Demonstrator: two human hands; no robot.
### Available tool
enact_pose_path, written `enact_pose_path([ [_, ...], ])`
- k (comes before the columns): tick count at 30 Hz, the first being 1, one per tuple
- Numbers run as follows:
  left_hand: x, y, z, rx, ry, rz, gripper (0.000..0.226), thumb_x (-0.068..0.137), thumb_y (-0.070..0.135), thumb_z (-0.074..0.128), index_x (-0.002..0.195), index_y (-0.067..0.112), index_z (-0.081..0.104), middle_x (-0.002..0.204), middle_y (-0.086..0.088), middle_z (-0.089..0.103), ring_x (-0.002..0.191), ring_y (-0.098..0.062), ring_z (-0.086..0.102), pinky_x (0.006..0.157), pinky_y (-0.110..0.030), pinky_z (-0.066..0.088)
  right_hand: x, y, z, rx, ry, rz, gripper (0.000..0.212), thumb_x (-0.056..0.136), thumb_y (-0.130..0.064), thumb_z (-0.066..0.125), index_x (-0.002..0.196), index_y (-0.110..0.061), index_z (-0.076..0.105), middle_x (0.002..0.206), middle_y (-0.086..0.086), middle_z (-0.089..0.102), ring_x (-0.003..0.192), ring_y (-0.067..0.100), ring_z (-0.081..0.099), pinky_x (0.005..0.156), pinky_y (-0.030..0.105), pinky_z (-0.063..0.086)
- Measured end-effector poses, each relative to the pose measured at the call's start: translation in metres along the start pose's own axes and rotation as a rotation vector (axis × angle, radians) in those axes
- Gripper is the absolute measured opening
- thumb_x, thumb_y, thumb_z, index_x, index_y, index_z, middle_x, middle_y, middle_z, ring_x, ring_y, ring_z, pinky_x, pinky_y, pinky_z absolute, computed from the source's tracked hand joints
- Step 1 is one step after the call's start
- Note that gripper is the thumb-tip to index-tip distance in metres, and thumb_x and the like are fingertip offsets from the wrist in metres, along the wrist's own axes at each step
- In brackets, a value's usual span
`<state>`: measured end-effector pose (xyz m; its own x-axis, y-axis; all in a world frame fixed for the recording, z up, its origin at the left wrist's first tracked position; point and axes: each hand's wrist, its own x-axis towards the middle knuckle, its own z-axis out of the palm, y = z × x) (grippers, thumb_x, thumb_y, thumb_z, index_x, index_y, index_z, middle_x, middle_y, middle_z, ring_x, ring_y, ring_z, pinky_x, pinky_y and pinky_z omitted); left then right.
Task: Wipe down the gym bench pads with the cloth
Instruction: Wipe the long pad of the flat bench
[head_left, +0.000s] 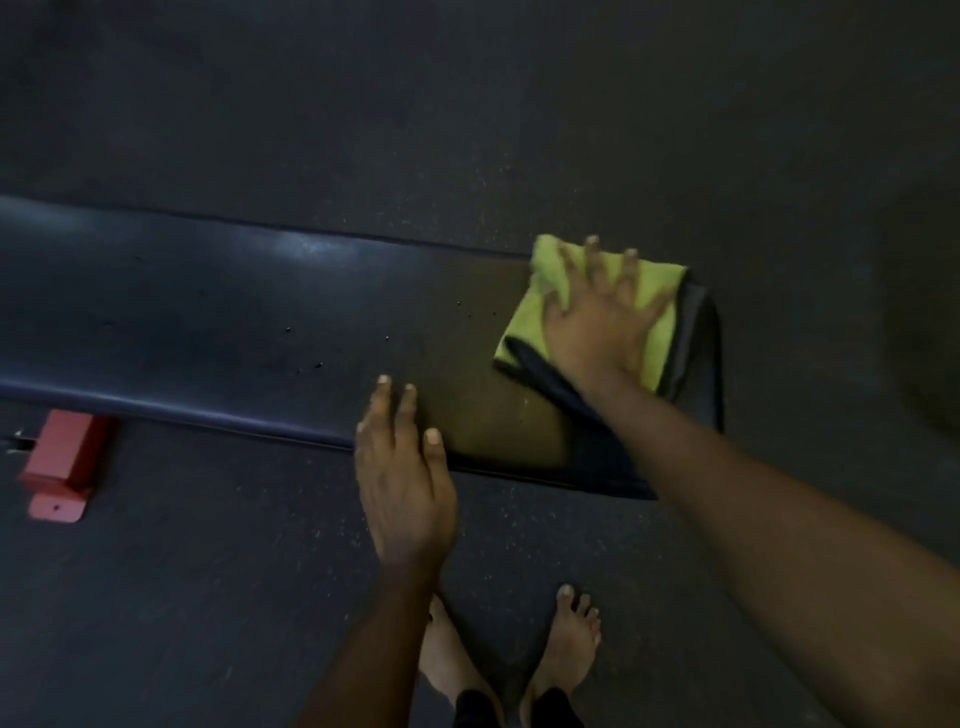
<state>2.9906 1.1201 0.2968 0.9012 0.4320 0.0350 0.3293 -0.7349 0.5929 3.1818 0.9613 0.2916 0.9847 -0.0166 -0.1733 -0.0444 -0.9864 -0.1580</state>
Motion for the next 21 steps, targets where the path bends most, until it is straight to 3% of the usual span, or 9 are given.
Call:
enact_pose_path([
  [3, 0.011, -0.018, -0.011, 0.092, 0.074, -0.171, 0.051, 0.105, 0.035, 0.030, 0.150, 0.011, 0.038, 0.163, -0.007, 0.023, 0.150, -0.025, 0.020, 0.117, -0.054, 0.027, -0.060, -0.009, 0.007, -0.096, 0.001, -0.317, 0.059, 0.103, -0.058, 0.020, 0.160, -0.044, 0.016, 0.170, -0.008, 0.010, 0.156, 0.033, 0.009, 0.115, 0.072, 0.010],
  [5, 0.015, -0.031, -0.018, 0.146, 0.044, -0.220, 0.053, 0.106, 0.036, 0.028, 0.150, 0.010, 0.036, 0.162, -0.009, 0.024, 0.150, -0.026, 0.019, 0.118, -0.053, 0.027, -0.102, 0.021, 0.008, -0.108, -0.031, -0.407, 0.059, 0.103, -0.058, 0.021, 0.160, -0.044, 0.014, 0.170, -0.009, 0.010, 0.157, 0.029, 0.009, 0.116, 0.069, 0.013],
  [9, 0.013, -0.042, -0.022, 0.178, -0.017, -0.184, 0.057, 0.106, 0.041, 0.026, 0.154, 0.011, 0.029, 0.164, -0.007, 0.021, 0.152, -0.023, 0.015, 0.120, -0.049, 0.026, -0.104, 0.083, -0.001, -0.092, -0.029, -0.137, 0.061, 0.100, -0.056, 0.020, 0.158, -0.037, 0.026, 0.169, -0.005, 0.020, 0.154, 0.030, 0.020, 0.112, 0.071, 0.018],
  [12, 0.011, -0.047, -0.021, 0.137, -0.022, -0.150, 0.060, 0.104, 0.044, 0.024, 0.156, 0.015, 0.025, 0.165, -0.002, 0.018, 0.152, -0.019, 0.012, 0.121, -0.047, 0.024, -0.037, 0.053, -0.010, 0.015, -0.002, 0.118, 0.059, 0.102, -0.057, 0.020, 0.158, -0.038, 0.024, 0.170, -0.005, 0.015, 0.156, 0.034, 0.009, 0.109, 0.078, 0.015],
  [14, 0.010, -0.050, -0.021, 0.080, -0.011, -0.154, 0.059, 0.104, 0.046, 0.022, 0.155, 0.017, 0.028, 0.165, 0.001, 0.019, 0.152, -0.016, 0.013, 0.121, -0.045, 0.024, -0.001, 0.004, -0.007, 0.047, 0.009, 0.126, 0.057, 0.102, -0.052, 0.030, 0.158, -0.039, 0.026, 0.170, -0.007, 0.014, 0.156, 0.034, 0.007, 0.110, 0.079, 0.010],
  [18, 0.014, -0.059, -0.035, -0.071, 0.016, -0.142, 0.055, 0.104, 0.044, 0.025, 0.151, 0.018, 0.038, 0.160, 0.003, 0.030, 0.147, -0.014, 0.025, 0.118, -0.045, 0.030, -0.030, -0.080, 0.018, -0.077, 0.018, -0.257, 0.059, 0.101, -0.053, 0.027, 0.159, -0.041, 0.022, 0.169, -0.008, 0.016, 0.155, 0.033, 0.014, 0.112, 0.075, 0.013],
  [21, 0.025, -0.073, -0.051, -0.083, 0.076, -0.165, 0.053, 0.104, 0.042, 0.028, 0.149, 0.016, 0.039, 0.160, 0.000, 0.024, 0.146, -0.018, 0.025, 0.114, -0.043, 0.032, -0.096, -0.063, 0.018, -0.095, -0.036, -0.514, 0.058, 0.103, -0.056, 0.021, 0.160, -0.044, 0.015, 0.170, -0.009, 0.012, 0.157, 0.028, 0.011, 0.115, 0.070, 0.015],
])
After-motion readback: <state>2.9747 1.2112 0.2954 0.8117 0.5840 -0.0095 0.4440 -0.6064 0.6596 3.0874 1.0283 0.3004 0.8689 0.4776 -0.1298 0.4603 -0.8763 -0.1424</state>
